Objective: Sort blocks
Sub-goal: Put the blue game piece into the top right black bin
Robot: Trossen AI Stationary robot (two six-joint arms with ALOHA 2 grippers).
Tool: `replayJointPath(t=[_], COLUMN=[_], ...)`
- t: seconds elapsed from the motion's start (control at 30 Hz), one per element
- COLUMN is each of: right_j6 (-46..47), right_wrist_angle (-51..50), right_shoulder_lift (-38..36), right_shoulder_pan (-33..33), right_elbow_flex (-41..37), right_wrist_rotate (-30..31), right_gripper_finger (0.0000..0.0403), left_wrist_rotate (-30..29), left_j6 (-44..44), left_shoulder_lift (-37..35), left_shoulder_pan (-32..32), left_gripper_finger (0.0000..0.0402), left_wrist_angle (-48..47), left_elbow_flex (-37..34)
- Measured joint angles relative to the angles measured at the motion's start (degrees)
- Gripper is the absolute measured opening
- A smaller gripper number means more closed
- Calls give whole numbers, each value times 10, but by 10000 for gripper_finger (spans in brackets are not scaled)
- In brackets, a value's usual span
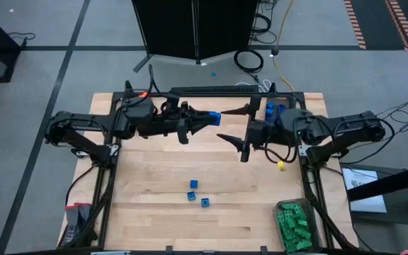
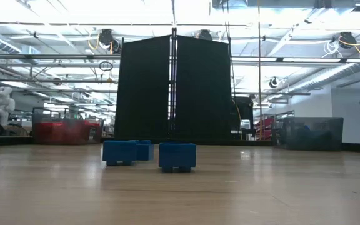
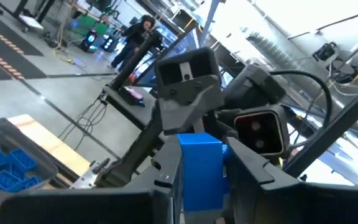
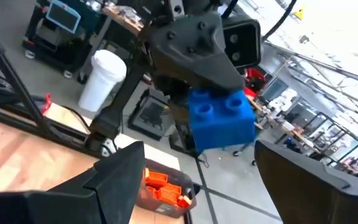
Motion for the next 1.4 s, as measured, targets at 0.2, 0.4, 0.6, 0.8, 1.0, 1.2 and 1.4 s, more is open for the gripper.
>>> replayJointPath(t=[0.2, 0.4, 0.6, 0.8, 1.0, 1.2, 1.4], right_j6=[1, -23, -37, -48, -65, -76, -91], right_wrist_angle=[3, 53, 72, 83, 104, 105, 105], right_shoulder_lift=[-1, 2, 14, 28, 36, 36, 36], right_shoulder_pan=[11, 11, 11, 10, 10, 10, 11], right_elbow_flex=[0, 0, 0, 0, 1, 1, 1], right_wrist_rotate=[18, 20, 19, 19, 25, 53, 54], right_gripper_finger=[302, 302, 302, 298, 265, 202, 123], left_wrist_rotate=[8, 14, 16, 26, 29, 30, 31], left_j6=[-5, -5, -5, -5, -5, -5, -11], left_shoulder_lift=[0, 0, 0, 0, 0, 0, -1], left_shoulder_pan=[6, 6, 5, 6, 6, 6, 5], left_gripper_finger=[78, 78, 78, 78, 78, 78, 78], left_wrist_angle=[4, 4, 4, 2, 1, 3, 0], left_elbow_flex=[0, 0, 0, 0, 0, 0, 0])
